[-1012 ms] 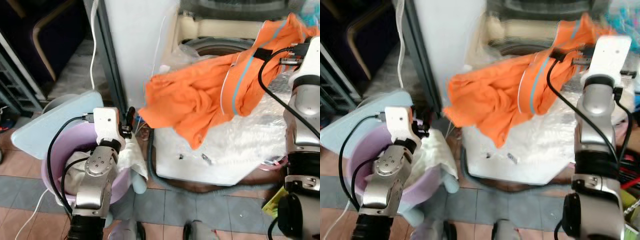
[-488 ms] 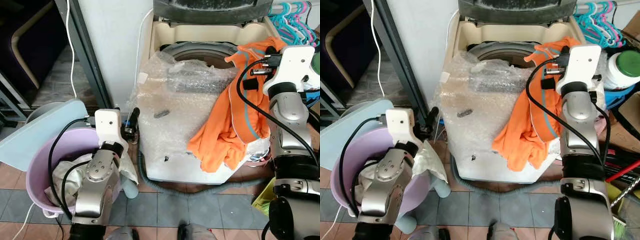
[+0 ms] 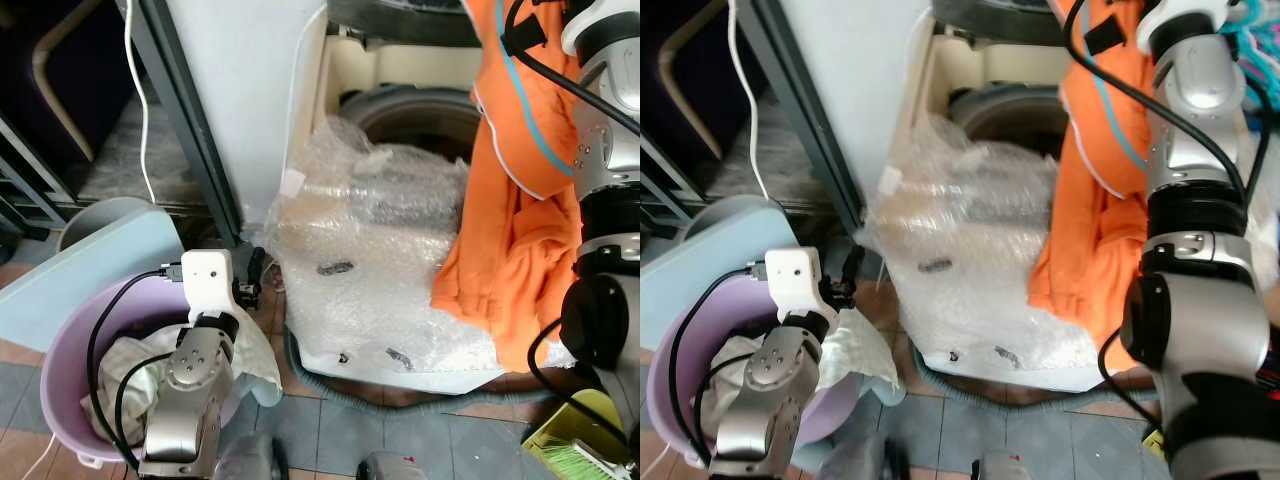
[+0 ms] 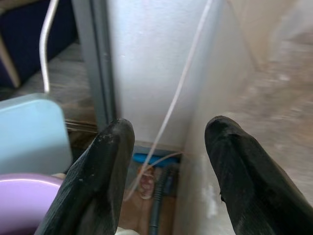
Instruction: Clothes washing
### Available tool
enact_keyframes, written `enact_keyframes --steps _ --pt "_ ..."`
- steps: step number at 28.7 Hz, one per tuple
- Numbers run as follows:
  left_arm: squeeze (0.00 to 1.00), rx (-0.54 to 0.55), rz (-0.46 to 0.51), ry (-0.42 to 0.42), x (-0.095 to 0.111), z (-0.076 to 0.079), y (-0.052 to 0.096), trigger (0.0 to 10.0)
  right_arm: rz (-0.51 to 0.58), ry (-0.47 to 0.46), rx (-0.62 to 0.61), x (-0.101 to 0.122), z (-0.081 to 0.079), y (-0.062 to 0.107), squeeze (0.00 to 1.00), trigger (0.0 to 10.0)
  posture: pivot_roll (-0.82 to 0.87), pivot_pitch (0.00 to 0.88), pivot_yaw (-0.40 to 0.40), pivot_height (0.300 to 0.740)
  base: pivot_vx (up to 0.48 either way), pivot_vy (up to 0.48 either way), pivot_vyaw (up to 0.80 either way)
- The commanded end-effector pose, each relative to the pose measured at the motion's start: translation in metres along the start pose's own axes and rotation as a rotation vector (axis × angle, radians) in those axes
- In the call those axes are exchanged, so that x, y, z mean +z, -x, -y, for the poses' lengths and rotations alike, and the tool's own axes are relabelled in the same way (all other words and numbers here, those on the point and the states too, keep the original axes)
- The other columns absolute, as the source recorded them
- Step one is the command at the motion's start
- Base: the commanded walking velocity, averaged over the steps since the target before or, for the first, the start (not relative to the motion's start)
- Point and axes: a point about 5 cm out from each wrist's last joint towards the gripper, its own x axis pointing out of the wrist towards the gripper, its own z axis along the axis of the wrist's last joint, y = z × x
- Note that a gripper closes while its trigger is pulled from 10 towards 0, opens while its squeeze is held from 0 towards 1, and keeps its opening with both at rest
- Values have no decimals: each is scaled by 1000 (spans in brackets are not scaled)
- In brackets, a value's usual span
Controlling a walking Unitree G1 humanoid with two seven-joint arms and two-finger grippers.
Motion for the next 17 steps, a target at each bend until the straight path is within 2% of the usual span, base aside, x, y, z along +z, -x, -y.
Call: enact_keyframes --steps 1,4,8,9,10,11,12,13,15,16,17 --pt "0 27 -25 -7 -4 -4 2 10000 8 24 33 -2 -9 0 0 10000 21 108 -1 740 0 0 0" --pt "0 30 -27 0 -5 -3 3 10000 -47 0 36 -20 -13 5 0 10000 27 107 -4 740 0 0 0" --pt "0 29 -29 1 -5 -1 3 10000 -199 -2 80 -56 -22 22 0 10000 32 108 -4 740 0 0 0" --pt "0 29 -30 3 -5 -2 3 10000 -410 34 135 -89 -26 42 114 10000 24 109 -1 740 0 0 0" --pt "0 29 -30 3 -5 -2 3 10000 -410 34 135 -89 -26 42 114 10000 24 109 -1 740 0 0 0" --pt "0 29 -31 4 -5 -2 3 10000 -501 45 156 -102 -27 50 114 10000 24 109 -1 740 0 0 0" --pt "0 25 -33 3 -5 -1 2 10000 -653 36 160 -123 -23 69 1000 10000 18 109 1 740 0 0 0" --pt "0 24 -34 3 -5 -1 2 10000 -676 32 157 -126 -21 72 1000 10000 18 109 1 740 0 0 0" --pt "0 14 -33 1 -5 1 0 10000 -738 85 180 -136 -16 85 1000 10000 15 111 0 740 0 0 0" --pt "0 14 -32 0 -5 2 0 10000 -711 75 169 -133 -13 83 1000 10000 15 111 0 740 0 0 0" --pt "0 18 -31 -2 -4 2 -2 10000 -611 51 134 -121 -6 74 1000 10000 10 110 0 740 0 0 0"
